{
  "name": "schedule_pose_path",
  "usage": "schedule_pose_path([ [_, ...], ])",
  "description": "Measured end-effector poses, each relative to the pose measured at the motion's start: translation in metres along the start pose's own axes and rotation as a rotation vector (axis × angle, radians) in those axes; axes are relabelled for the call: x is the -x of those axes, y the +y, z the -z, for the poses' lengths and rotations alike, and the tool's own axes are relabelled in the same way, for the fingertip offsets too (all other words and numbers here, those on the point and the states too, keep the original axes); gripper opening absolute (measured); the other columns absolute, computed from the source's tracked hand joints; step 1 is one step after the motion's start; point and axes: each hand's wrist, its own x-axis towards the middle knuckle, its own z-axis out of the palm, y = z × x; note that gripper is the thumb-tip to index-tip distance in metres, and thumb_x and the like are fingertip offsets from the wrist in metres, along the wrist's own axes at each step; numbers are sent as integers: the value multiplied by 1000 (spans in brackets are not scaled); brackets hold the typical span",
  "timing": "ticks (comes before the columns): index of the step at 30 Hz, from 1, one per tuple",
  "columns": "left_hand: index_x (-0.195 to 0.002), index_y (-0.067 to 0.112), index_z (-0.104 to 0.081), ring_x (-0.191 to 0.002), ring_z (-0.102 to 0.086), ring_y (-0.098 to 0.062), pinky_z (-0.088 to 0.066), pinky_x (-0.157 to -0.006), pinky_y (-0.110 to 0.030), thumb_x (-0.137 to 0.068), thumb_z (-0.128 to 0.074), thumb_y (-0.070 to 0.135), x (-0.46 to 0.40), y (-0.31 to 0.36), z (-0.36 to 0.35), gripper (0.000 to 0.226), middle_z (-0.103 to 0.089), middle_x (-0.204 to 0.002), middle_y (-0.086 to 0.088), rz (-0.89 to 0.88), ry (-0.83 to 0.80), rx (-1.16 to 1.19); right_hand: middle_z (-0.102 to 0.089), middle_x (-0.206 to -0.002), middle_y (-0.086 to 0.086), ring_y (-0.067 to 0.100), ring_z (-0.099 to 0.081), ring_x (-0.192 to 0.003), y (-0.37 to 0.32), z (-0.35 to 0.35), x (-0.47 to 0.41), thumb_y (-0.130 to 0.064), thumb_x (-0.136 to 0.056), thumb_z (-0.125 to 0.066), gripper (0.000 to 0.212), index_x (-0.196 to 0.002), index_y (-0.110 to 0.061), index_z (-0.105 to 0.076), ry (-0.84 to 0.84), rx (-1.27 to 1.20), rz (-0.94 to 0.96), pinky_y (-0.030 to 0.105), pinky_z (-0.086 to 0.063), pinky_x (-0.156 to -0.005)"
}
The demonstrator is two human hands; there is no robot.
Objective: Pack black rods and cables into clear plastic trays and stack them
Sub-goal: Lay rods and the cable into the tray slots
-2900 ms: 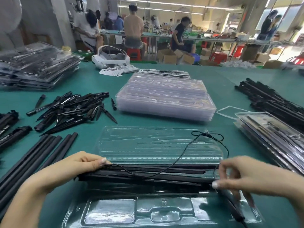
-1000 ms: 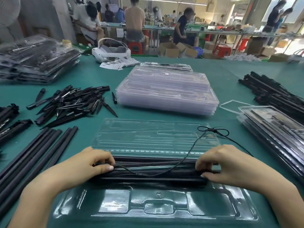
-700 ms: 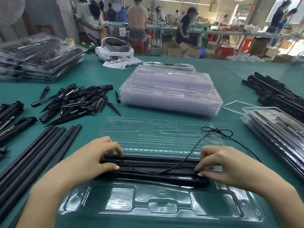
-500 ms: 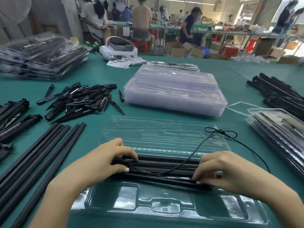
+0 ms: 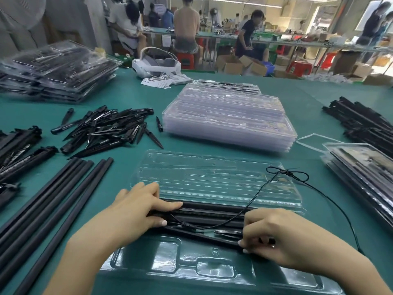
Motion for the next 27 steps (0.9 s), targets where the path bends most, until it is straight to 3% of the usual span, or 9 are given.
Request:
schedule_pose_path([
  [3, -112, 71, -36, -98, -29, 6, -16, -79, -20, -88, -62, 43, 2, 1, 6, 45, -32, -102, 29, -70, 102, -55, -53, -81, -9, 4, -49, -71, 1, 0, 0, -31, -88, -62, 9, -80, -27, -65, -5, -11, 0, 23, -42, -65],
  [6, -106, 59, -57, -97, -42, 8, -31, -87, -17, -86, -67, 36, 0, 2, 7, 32, -43, -102, 26, -100, 123, 64, -56, -80, -10, 5, -52, -71, 4, 1, 2, -35, -87, -65, 9, -84, -29, -70, 13, -54, -4, 21, -43, -64],
  [9, -117, 50, -60, -124, -42, -2, -29, -104, -19, -90, -55, 47, -10, 17, -3, 27, -45, -123, 27, -198, 297, 92, -58, -86, -11, 5, -56, -77, 13, 8, 6, -38, -89, -63, 14, -98, -36, -73, -11, -174, -19, 12, -41, -67],
  [11, -134, 55, -38, -143, -12, 2, -8, -115, -19, -91, -32, 64, -18, 28, -13, 44, -26, -145, 30, -267, 298, 99, -60, -93, -16, 4, -59, -88, 28, 13, 11, -34, -92, -59, 18, -105, -37, -72, 138, -228, -25, 14, -43, -77],
  [13, -139, 62, -5, -139, 21, 7, 16, -115, -25, -88, -9, 68, -24, 33, -27, 51, 6, -150, 35, -265, 213, 2, -62, -108, -16, 5, -56, -102, 52, 13, 15, -22, -94, -57, 29, -116, -39, -64, 433, -131, -107, 22, -42, -89],
  [15, -136, 62, 16, -134, 34, 4, 26, -112, -35, -85, 2, 67, -28, 31, -38, 53, 24, -148, 34, -224, 176, -104, -58, -126, -8, 17, -50, -116, 77, 10, 15, -8, -93, -56, 47, -130, -36, -50, 621, 68, -317, 34, -38, -97],
  [19, -132, 62, 27, -132, 40, 1, 28, -109, -43, -82, 9, 69, -32, 29, -46, 54, 36, -144, 32, -181, 172, -169, -17, -158, -2, 17, -17, -142, 111, -1, 14, -27, -102, -34, 55, -149, -38, -7, 331, 147, -690, 41, -17, -112],
  [23, -132, 66, 22, -132, 39, 2, 27, -110, -44, -81, 8, 72, -33, 29, -45, 52, 35, -144, 33, -178, 157, -180, -48, -126, 0, 20, -38, -122, 117, 4, 14, -41, -99, -37, 53, -148, -39, -17, 371, 170, -707, 40, -27, -101],
  [27, -131, 67, 19, -132, 38, 4, 25, -112, -43, -81, 5, 72, -32, 30, -46, 52, 33, -144, 34, -171, 156, -159, -56, -99, -5, 22, -58, -101, 115, 15, 30, -40, -93, -54, 29, -121, -33, -58, 467, 139, -682, 38, -46, -85],
])
